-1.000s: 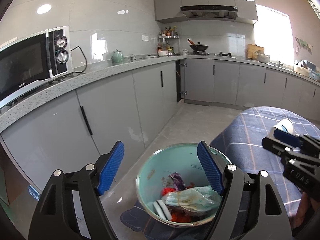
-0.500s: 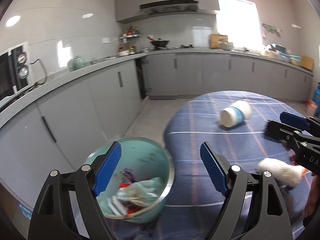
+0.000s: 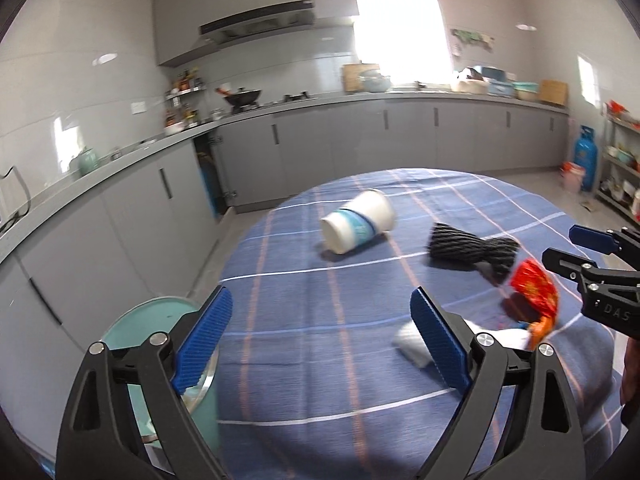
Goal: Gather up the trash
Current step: 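Move both open tools back over the remaining trash on the table, then grasp the white mesh cloth with the left tool while the right tool grasps the red printed bag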
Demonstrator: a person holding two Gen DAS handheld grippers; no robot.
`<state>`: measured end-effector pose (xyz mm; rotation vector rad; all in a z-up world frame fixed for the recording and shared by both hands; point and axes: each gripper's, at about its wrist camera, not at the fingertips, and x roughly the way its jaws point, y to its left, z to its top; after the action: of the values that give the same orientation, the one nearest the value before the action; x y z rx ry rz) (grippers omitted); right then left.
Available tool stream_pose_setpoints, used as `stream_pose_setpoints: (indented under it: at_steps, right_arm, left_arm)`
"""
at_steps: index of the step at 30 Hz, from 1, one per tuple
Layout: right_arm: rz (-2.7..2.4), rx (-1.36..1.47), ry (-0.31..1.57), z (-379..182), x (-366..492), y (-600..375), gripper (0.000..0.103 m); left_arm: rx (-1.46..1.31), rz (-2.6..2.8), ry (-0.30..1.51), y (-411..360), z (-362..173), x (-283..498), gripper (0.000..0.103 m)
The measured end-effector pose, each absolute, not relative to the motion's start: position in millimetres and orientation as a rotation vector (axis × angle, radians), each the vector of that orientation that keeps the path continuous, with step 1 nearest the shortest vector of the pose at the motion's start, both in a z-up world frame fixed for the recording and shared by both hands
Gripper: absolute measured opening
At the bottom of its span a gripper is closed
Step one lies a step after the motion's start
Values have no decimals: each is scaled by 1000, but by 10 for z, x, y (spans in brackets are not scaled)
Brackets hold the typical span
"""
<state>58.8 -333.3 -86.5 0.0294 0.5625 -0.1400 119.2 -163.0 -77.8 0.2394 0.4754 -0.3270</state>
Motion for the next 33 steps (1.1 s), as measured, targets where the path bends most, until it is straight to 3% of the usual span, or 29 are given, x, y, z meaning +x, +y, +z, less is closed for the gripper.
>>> stream_pose_setpoints:
  at_steps: [11, 13, 14, 15, 17, 18, 19, 33]
  right_arm:
    - [-205, 64, 600, -1154, 342, -3575, 61]
    - [-203, 78, 598, -1169, 334, -3594, 62]
    - [-200, 80, 598, -1169, 338, -3590, 62]
    - [-197, 81, 598, -1180, 340, -3582, 63]
    - [-186, 84, 604, -1206, 356, -3552, 63]
    - [-178, 86, 608, -1222, 368, -3532, 63]
    - [-175, 87, 611, -1224, 378, -3515, 63]
    - [-91, 153, 611, -1114, 548, -3335, 63]
  left_arm:
    - [330, -486, 562, -2276, -1125, 1079, 90]
    - [335, -499, 593, -2313, -1235, 1072, 85]
    - [328, -509, 618, -2317, -1282, 1089, 81]
    - [316, -529, 639, -2317, -1315, 1104, 68]
    - [304, -562, 650, -2323, -1321, 1115, 53]
    - [304, -579, 657, -2332, -1326, 1111, 29]
    - [303, -600, 674, -2341, -1338, 1117, 12]
    - [242, -546, 606, -1974, -1088, 1105, 9]
